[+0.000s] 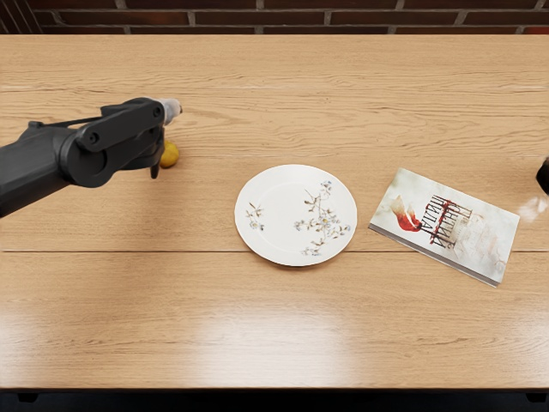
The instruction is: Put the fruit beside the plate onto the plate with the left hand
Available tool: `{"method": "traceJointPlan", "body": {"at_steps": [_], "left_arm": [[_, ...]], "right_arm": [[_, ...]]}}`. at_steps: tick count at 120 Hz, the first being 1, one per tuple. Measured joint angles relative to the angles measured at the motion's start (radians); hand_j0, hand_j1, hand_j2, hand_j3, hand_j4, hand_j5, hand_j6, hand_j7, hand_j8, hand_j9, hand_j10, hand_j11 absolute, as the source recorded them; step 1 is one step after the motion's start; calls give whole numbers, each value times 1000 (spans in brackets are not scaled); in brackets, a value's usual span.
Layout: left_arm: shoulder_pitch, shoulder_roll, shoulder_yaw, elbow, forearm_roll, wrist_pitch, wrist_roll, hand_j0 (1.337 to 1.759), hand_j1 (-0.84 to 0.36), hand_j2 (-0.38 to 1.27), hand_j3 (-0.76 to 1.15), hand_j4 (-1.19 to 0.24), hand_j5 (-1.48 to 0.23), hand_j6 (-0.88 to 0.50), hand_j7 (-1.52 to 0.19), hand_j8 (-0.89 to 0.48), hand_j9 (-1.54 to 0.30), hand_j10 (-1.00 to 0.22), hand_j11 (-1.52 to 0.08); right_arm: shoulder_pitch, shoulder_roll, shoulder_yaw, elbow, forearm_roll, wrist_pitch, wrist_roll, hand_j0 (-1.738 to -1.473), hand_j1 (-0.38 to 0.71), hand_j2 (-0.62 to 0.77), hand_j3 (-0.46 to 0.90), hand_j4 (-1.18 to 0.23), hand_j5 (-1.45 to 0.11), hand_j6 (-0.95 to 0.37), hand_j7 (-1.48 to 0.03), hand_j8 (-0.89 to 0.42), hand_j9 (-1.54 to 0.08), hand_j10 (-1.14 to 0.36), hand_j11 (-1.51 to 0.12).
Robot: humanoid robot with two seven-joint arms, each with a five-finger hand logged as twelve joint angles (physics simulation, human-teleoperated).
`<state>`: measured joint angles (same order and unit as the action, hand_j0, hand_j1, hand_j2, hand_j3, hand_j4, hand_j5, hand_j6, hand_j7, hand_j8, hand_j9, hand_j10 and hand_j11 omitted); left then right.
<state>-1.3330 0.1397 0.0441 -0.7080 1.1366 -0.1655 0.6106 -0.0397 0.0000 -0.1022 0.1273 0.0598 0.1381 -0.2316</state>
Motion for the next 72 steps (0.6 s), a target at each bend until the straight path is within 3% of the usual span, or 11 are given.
{"method": "traceJointPlan", "body": {"at_steps": [56,72], "left_arm": [[33,-6,2,2,-11,45,-48,1658,22,57,0,-277,-357,-278,-356,-277,-356,-276,-356],[41,-21,3,37,-10,74,-82,1658,1,60,0,-294,-379,-295,-379,-295,-379,-294,-379]], "right_arm": [[-4,0,2,-1,1,0,0,-1658,-349,0,0,0,0,0,0,0,0,0,0],[-5,0,2,-2,1,0,0,-1658,-349,0,0,0,0,0,0,0,0,0,0]]}}
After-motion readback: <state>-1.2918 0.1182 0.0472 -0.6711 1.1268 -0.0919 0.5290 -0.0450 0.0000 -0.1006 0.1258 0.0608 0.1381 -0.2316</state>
